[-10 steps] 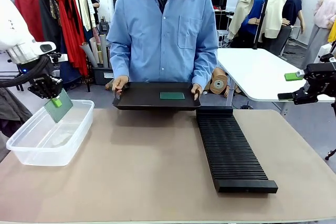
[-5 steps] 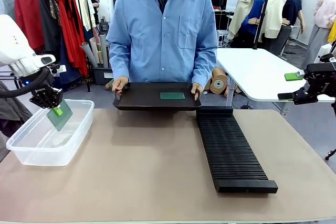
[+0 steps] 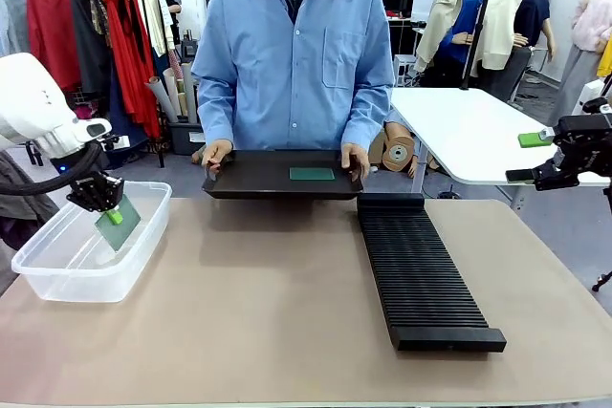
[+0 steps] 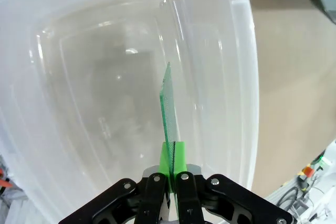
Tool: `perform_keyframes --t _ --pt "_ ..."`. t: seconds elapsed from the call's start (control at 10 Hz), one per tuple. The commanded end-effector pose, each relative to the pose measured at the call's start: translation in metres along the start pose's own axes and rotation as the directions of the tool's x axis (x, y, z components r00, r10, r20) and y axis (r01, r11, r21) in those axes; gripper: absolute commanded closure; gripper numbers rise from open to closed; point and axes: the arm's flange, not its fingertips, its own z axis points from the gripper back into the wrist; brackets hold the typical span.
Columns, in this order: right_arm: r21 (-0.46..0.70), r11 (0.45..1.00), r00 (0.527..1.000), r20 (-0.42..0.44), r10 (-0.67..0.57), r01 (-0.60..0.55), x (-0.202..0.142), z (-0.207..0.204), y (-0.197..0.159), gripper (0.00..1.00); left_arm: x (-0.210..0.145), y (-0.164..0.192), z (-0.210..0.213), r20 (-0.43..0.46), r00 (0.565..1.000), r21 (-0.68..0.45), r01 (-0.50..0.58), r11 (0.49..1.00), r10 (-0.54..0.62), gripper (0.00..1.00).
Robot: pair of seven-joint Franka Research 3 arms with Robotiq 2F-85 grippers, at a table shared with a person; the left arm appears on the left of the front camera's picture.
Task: Sort PCBs into racks and boxes based on the side picked up.
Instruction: If the short side of the Blank PCB is picked up, insert it into the PCB Rack ; if the long side is picked up, place it in the Organizing box.
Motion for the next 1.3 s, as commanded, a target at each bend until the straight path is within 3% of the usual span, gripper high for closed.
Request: perform_keyframes --t 0.0,0.5,1.0,1.2 --pt "0.005 1.000 1.000 0.001 0.005 -0.005 0.001 0.000 0.002 0.00 0.001 0.011 -0.009 0.007 1.000 -0.035 -0.015 0.999 0.015 1.00" --pt "0.005 1.000 1.000 0.001 0.005 -0.005 0.001 0.000 0.002 0.00 0.000 0.024 -0.029 0.001 0.999 -0.077 -0.043 0.996 0.043 0.97" --pt "0.005 1.000 1.000 0.001 0.005 -0.005 0.001 0.000 0.002 0.00 0.000 0.023 -0.028 0.011 0.999 -0.046 -0.047 0.998 0.047 0.00" --pt "0.005 1.000 1.000 0.001 0.005 -0.005 0.001 0.000 0.002 0.00 0.000 0.017 -0.018 0.039 0.999 -0.023 -0.035 0.999 0.036 0.00"
